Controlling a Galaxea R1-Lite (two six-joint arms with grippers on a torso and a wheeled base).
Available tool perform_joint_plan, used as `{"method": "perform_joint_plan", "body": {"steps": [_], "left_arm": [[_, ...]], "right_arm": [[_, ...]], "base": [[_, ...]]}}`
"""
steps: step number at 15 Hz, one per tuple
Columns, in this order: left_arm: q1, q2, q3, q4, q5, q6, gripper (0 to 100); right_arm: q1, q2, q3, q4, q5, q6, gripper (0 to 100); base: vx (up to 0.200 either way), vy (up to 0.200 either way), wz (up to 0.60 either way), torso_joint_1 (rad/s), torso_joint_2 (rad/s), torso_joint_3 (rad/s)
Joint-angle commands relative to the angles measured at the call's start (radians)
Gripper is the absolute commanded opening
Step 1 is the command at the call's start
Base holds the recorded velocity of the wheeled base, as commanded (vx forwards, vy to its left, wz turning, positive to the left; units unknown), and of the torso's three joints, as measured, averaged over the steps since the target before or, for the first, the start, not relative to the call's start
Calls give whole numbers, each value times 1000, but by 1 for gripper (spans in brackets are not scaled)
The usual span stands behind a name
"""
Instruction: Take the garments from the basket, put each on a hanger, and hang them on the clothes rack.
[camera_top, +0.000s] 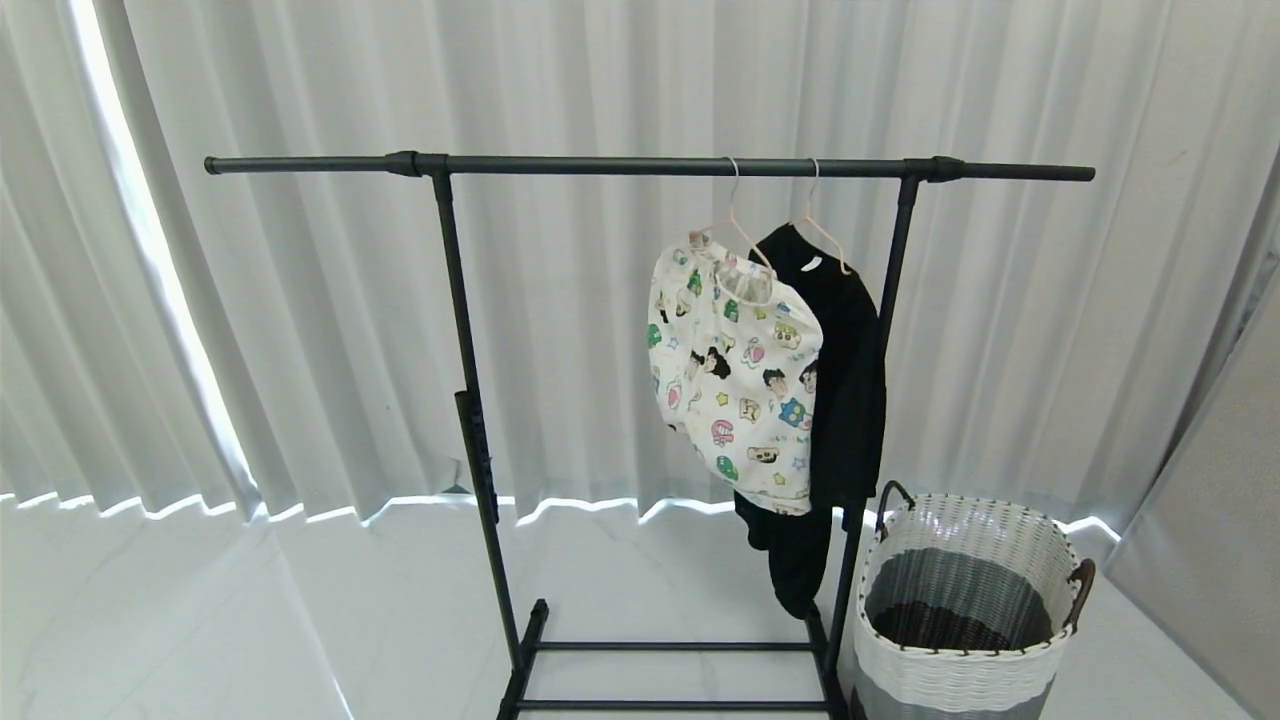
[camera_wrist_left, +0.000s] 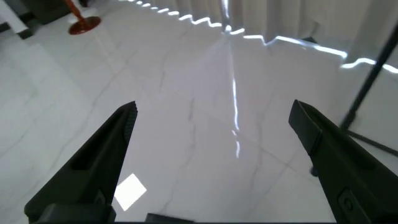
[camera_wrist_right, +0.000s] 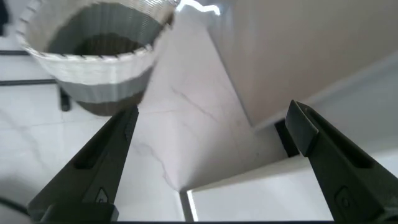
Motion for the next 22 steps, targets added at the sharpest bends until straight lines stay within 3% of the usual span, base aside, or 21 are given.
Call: {"method": "perform_joint_plan", "body": {"steps": [1,3,6,8,9,10,12,16,17,19,20,21,22], "left_arm": [[22,-358,57,55,69,176,100],[100,-552,47,52,63,449,100],[101,-550,49,50,56,397,100],[101,-550,55,50,-29,263,100],[101,-550,55,50,-62,243,100],[101,-550,55,50,-145,240,100],[101,-550,55,50,-221,251,100],[101,-549,55,49,-224,280,100],[100,-550,55,47,-266,274,100],[101,-549,57,47,-487,188,100],[101,-550,57,47,-568,160,100],[100,-549,57,52,-717,81,100],[100,-549,57,53,-821,13,100]], "right_arm": [[-49,-227,120,37,-44,-25,100],[-112,-330,147,88,-41,-42,100],[-139,-479,150,85,-35,-42,100],[-138,-641,149,83,-6,-61,100],[-138,-664,150,83,5,-74,100],[-138,-664,150,78,6,-85,100],[-138,-664,150,78,5,-91,100],[-138,-664,155,71,22,-68,100],[-138,-664,172,34,92,-51,100],[-138,-664,222,-86,315,-45,100],[-138,-664,262,-149,379,-45,100],[-138,-664,282,-204,502,-2,100],[-138,-664,284,-199,557,38,100]], "base": [[0,0,0,-193,471,290],[0,0,0,-173,471,290],[0,0,0,-162,456,294],[0,0,0,-137,457,312],[0,0,0,-61,373,232],[0,0,0,22,100,-12],[0,0,0,0,0,0],[0,0,0,0,0,0],[0,0,0,-95,217,129],[0,0,0,-46,122,66],[0,0,0,-17,51,27],[0,0,0,0,0,0],[0,0,0,0,0,0]]}}
